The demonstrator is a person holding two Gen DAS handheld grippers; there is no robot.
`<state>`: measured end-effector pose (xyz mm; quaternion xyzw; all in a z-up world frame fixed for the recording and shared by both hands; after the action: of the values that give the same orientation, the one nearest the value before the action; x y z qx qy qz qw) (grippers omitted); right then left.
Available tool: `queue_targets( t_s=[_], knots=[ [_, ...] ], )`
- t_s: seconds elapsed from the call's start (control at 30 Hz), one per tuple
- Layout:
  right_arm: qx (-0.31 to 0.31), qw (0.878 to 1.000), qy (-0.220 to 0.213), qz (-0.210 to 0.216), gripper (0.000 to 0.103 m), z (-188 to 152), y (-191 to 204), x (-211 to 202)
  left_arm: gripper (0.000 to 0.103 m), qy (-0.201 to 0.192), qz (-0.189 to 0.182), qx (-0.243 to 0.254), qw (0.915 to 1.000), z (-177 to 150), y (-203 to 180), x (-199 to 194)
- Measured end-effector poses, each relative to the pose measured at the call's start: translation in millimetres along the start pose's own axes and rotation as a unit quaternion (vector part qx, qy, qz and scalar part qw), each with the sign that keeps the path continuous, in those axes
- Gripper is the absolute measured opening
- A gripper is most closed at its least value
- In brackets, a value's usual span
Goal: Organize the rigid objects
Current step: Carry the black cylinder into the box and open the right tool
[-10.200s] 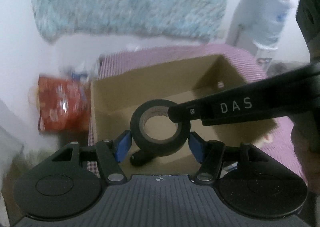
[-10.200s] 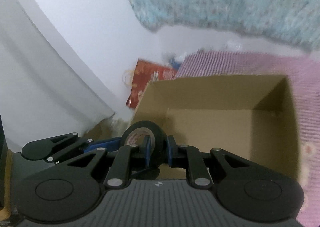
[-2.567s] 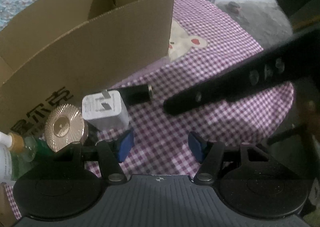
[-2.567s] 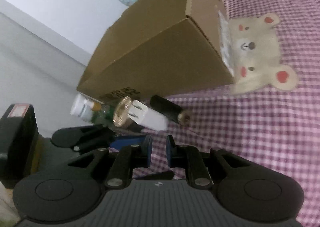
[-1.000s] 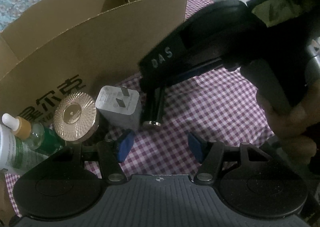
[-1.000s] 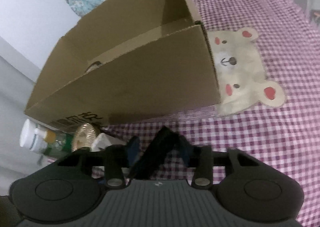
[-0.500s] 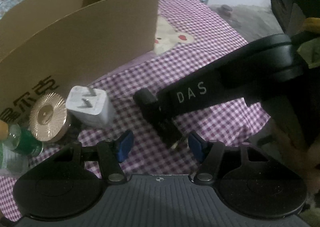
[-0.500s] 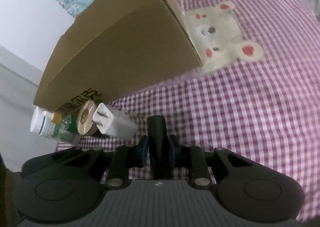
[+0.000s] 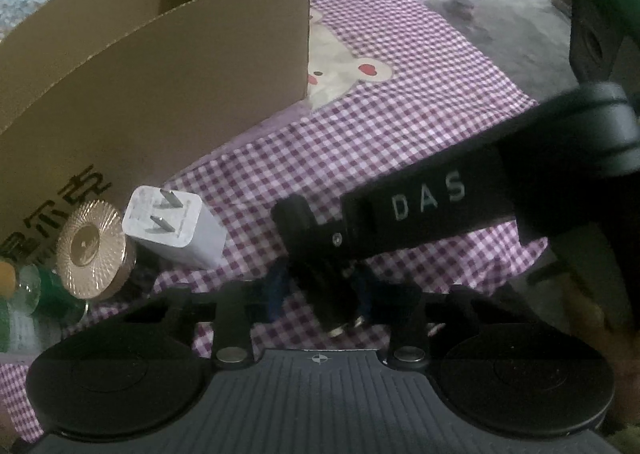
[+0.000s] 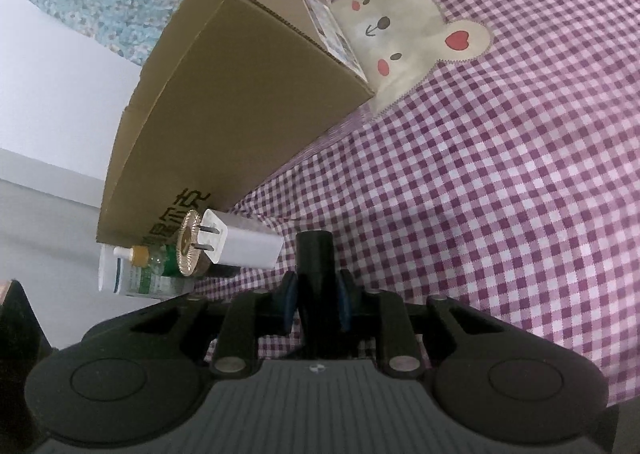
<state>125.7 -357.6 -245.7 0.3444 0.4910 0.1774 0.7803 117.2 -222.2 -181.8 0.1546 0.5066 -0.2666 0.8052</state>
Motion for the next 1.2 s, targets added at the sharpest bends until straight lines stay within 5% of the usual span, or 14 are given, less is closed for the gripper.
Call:
queue_targets(
  t_s=[0.4,0.9,1.2],
  knots=[
    [-0.012,1.000,-0.027,0.008,0.022,-4,14,-22,0.021,-0.031,0.009,0.003,0.9995,8,-1,-29],
    [-0.107,0.985,-0.131,0.037,0.016,17,114,-107,0.015,-0.177,0.010,-0.013,0.9840,48,13,-137],
    [-0.117,0.979,-0.161,0.037,0.014,46,130,-119,0.021,-0.175,0.019,-0.059,0.9827,40,62,-141]
  ],
)
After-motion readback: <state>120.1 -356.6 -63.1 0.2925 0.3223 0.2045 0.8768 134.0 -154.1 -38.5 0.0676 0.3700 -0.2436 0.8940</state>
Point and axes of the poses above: each gripper's, at about its wrist camera, not at the fingertips, and x roughly the way its jaws point, y to its left, z to its top, the point moved 9 cm from there along x, roughly the way its jaws point, and after that the axes turned 1 degree about -x, right-handed, at the moved point
